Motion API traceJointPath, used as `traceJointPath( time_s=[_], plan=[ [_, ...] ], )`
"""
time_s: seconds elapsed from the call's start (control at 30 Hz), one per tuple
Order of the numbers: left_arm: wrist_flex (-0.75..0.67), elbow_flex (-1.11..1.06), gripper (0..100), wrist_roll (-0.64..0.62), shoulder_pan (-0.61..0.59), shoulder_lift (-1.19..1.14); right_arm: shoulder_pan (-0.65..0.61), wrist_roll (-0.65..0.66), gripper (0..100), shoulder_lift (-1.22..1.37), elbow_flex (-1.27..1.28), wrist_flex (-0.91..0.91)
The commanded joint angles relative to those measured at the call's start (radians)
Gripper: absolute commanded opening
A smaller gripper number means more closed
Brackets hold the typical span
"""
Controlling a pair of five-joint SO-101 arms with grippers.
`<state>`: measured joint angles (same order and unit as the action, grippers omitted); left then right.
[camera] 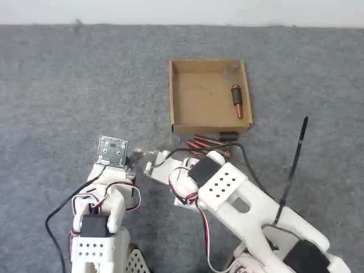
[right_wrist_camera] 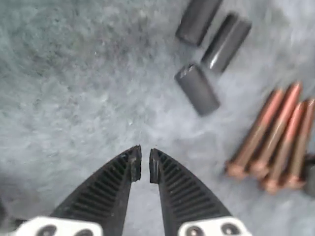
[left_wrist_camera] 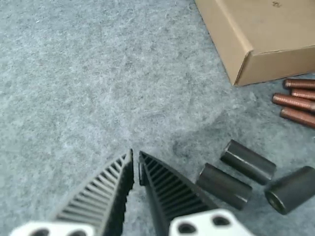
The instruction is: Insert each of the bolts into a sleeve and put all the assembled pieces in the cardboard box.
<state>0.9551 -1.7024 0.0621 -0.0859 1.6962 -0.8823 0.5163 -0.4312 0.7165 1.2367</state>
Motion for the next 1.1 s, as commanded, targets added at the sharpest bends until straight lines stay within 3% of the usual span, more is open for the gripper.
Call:
traceJointPath(
  time_s=[0.0,0.13,0.33,0.57,0.83,1.07],
  plan=[
    [0.003,0.01,1,0.011,-0.006,0.014,-0.008,0.095,2.1,-0.041,0.002,-0.093],
    [0.003,0.01,1,0.011,-0.006,0.014,-0.007,0.106,3.6,-0.041,0.051,-0.213],
    [-0.003,0.01,1,0.011,-0.008,0.017,-0.007,0.255,18.2,-0.041,0.14,-0.309],
    [-0.103,0.012,1,-0.012,-0.163,0.014,-0.005,0.27,17.7,-0.041,0.141,-0.364],
    [-0.055,0.015,1,-0.141,-0.18,0.014,-0.001,0.331,17.7,0.025,0.141,-0.403],
    [-0.061,0.024,1,-0.155,-0.216,0.014,0.044,0.336,17.7,0.139,0.137,-0.49]
  ],
)
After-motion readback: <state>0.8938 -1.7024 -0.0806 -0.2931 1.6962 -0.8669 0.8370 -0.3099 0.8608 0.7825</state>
